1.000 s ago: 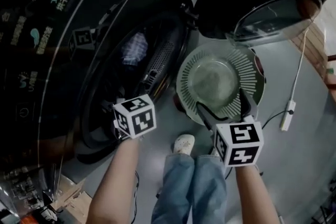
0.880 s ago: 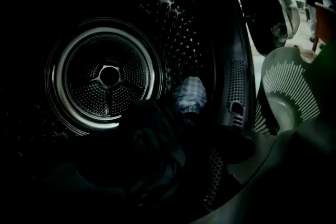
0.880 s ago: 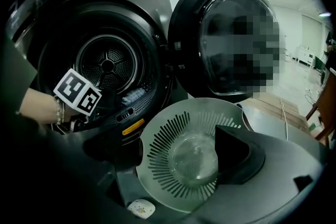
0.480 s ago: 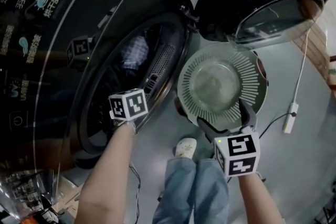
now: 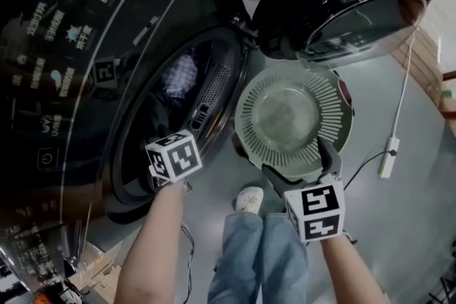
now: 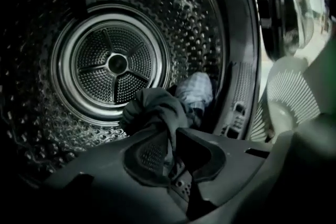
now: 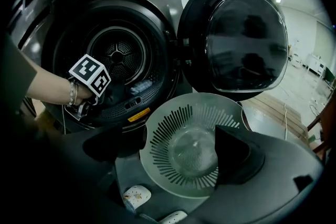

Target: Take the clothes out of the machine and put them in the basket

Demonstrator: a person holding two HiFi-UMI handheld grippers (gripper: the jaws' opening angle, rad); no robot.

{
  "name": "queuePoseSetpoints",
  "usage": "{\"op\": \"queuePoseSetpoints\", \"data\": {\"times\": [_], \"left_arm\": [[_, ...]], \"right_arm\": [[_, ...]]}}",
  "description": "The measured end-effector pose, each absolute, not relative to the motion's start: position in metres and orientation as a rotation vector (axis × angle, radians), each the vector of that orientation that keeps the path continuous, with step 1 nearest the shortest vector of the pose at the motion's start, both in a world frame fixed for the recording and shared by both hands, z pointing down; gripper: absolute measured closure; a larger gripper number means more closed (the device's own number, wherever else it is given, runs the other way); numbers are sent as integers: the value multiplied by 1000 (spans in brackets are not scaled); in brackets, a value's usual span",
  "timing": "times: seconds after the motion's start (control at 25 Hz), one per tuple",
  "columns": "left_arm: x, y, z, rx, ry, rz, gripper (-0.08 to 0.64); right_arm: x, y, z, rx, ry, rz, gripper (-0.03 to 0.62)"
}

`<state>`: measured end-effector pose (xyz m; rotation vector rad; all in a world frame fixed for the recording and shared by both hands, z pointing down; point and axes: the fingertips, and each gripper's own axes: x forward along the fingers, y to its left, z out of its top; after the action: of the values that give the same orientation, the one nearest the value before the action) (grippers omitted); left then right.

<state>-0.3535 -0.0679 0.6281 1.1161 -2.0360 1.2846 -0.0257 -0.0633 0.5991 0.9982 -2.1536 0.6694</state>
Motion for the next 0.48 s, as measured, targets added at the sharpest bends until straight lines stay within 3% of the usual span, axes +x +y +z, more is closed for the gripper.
{"op": "queuePoseSetpoints", "data": {"times": [0.48], "left_arm": [[-297,-75,579,1275,-2030,1084,512]], "right_arm": [[-9,-66,566,1049,-2130,699,43]]}}
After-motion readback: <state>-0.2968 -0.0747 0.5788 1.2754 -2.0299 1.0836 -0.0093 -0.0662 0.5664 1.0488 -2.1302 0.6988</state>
